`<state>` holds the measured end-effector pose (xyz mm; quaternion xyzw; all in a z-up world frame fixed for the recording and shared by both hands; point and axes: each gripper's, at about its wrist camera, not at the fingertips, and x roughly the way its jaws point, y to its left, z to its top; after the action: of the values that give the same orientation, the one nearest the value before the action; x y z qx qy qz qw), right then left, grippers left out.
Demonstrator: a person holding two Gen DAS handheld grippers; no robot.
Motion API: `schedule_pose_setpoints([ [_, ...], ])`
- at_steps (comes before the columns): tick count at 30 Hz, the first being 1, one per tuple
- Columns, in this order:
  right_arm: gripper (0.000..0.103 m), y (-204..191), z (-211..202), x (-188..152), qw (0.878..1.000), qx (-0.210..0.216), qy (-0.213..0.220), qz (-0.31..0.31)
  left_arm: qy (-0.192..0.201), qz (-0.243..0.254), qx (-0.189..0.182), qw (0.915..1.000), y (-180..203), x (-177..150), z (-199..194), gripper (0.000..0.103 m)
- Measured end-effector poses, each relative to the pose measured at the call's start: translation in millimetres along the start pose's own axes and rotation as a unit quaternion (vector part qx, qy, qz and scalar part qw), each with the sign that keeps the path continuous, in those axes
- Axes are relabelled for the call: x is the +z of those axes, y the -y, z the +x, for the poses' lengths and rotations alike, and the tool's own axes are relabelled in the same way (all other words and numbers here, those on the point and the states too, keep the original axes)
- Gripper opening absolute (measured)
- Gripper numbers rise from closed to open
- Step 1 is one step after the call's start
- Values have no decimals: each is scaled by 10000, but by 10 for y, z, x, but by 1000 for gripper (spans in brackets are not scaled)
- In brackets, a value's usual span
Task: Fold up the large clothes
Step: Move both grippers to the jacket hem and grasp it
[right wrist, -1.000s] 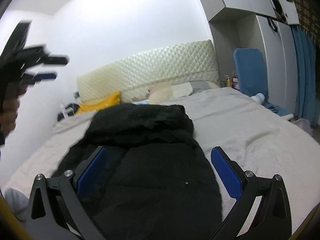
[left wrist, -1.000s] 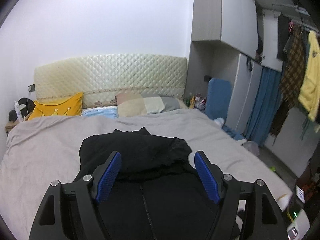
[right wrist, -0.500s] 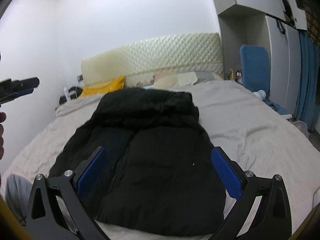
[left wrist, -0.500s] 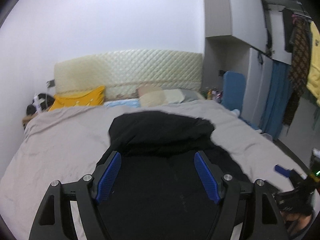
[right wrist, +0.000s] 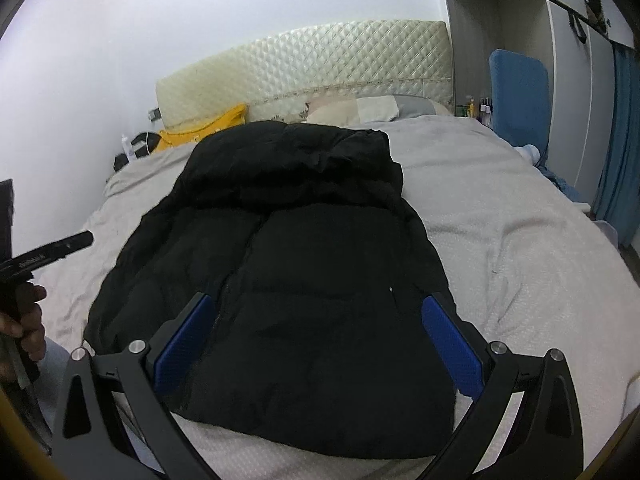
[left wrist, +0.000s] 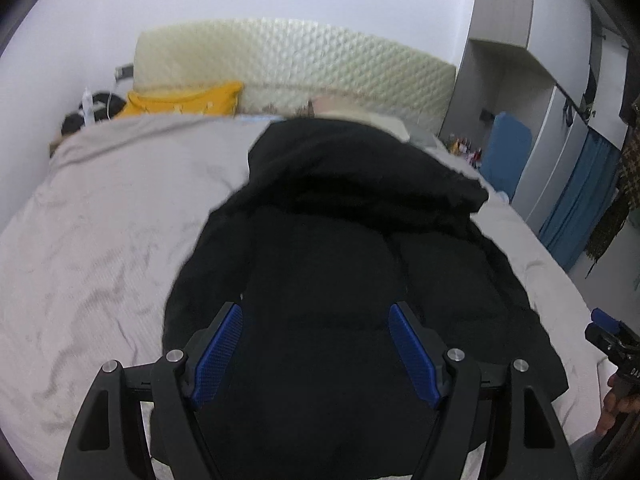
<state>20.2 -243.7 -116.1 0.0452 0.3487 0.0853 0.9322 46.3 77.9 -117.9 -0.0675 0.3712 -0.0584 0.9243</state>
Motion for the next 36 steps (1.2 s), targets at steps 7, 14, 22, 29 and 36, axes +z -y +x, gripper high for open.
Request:
schedule_pose_setpoints([
  [7, 103, 203, 301, -25, 9960, -32, -852, 259, -499, -47, 138, 9986, -63, -112, 321, 75],
  [14, 102, 593, 733, -175, 9794, -90, -1759, 988, -1089, -160, 201, 9937, -151, -258, 580, 75],
  [22, 102, 1096, 1228, -542, 9375, -58, -2633, 2274, -1333, -250, 214, 9905, -182, -320, 667, 75],
  [29, 88, 906, 1173, -564, 9400, 574, -2514, 2235, -1497, -283, 193, 9881, -240, -361, 748, 75],
  [36, 55, 618, 911, -312, 9590, 1391, -1757, 1735, -1719, -530, 24, 9837, -329, -382, 848, 75],
])
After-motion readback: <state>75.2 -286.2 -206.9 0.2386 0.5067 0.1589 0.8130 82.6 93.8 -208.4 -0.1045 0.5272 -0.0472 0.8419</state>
